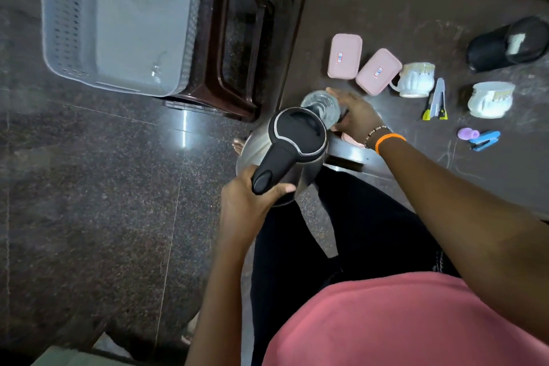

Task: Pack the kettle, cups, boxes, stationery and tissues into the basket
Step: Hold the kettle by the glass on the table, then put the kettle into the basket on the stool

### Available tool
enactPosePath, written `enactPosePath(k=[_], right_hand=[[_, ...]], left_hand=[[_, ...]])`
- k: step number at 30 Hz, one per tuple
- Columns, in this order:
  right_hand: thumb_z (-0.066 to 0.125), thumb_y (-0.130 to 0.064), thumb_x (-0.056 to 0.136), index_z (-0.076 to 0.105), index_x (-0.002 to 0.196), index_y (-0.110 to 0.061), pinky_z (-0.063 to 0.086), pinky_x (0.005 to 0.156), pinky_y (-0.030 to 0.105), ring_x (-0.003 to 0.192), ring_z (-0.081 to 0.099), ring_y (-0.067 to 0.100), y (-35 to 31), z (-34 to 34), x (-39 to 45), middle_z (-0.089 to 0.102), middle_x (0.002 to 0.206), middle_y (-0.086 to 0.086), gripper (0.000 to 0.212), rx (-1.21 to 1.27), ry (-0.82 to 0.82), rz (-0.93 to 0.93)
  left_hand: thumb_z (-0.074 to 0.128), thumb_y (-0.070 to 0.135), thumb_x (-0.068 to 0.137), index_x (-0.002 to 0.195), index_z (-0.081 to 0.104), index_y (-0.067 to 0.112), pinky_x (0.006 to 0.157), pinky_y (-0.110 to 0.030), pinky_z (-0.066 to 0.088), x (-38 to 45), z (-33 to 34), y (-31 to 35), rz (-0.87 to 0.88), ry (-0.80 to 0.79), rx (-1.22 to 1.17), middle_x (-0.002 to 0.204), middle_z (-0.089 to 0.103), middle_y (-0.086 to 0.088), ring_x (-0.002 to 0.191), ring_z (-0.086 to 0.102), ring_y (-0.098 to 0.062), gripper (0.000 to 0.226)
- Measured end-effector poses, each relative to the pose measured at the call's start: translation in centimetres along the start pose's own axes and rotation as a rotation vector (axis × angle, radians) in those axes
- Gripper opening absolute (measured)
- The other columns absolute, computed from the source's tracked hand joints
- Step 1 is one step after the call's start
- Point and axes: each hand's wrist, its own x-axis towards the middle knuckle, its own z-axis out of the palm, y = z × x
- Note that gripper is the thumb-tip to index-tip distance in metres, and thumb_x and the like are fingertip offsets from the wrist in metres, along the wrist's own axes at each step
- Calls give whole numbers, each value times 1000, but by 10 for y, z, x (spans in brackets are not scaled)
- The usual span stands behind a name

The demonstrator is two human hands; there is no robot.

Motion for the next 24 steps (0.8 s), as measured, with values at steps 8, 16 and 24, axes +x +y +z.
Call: enactPosePath(k=[8, 16, 24], right_hand=[[65, -9, 80, 57, 121, -9, 38, 102, 35, 110, 54, 33, -79, -27, 11, 48, 125, 20, 42, -130, 100, -2], [63, -5, 82, 66, 105, -3, 44, 90, 29, 94, 61, 30, -207, -5, 52, 66, 103, 22, 24, 55, 74, -174], [59, -26, 86, 43, 123, -6, 45, 91, 43, 100, 59, 30, -289, 41, 107, 63, 107, 14, 45, 257, 204, 85]], left_hand=[[76, 33, 60, 77, 66, 20, 58, -47, 53, -11, -53, -5, -85, 175, -332, 57, 60, -1, 55, 50, -10, 23], [80, 9, 67, 73, 72, 27, 51, -10, 48, 6, -137, 1, 16, 443, -674, 63, 70, 15, 57, 62, 5, 21], [79, 14, 65, 75, 70, 24, 55, -12, 50, 55, -231, -4, 127, 542, -760, 66, 71, 17, 61, 63, 3, 16]])
